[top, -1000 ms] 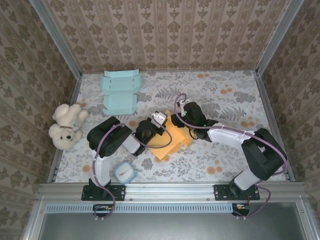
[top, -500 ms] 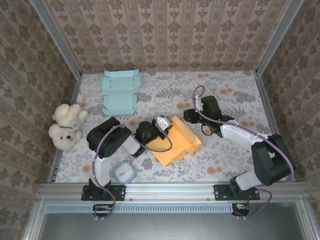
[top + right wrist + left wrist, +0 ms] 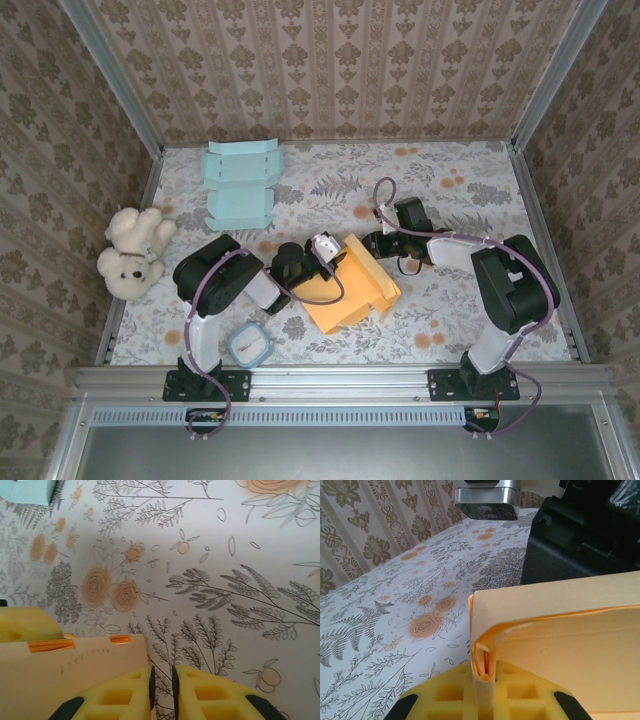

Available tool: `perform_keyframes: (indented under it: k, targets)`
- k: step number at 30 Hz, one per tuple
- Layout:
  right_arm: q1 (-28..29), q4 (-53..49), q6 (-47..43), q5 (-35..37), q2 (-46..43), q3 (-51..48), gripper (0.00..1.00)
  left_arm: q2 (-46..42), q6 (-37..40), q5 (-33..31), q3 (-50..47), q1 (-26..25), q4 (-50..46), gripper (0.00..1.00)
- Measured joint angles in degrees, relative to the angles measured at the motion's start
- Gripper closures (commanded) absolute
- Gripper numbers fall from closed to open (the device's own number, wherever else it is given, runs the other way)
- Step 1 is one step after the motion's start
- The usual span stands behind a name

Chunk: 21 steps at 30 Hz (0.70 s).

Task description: Fold the paper box

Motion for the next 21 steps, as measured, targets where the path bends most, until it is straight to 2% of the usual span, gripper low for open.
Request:
perform_keyframes:
  k: [11, 21]
  targets:
    - [0.7, 0.1, -2.8, -4.5, 3.1, 3.5, 0.84, 0.0, -3.1, -4.0, 0.1, 0.0, 0.0, 1.00]
    - [2.1, -2.9, -7.6, -4.7, 4.8, 7.0, 0.84, 0.0, -4.5, -6.3, 0.1, 0.0, -0.1, 1.00]
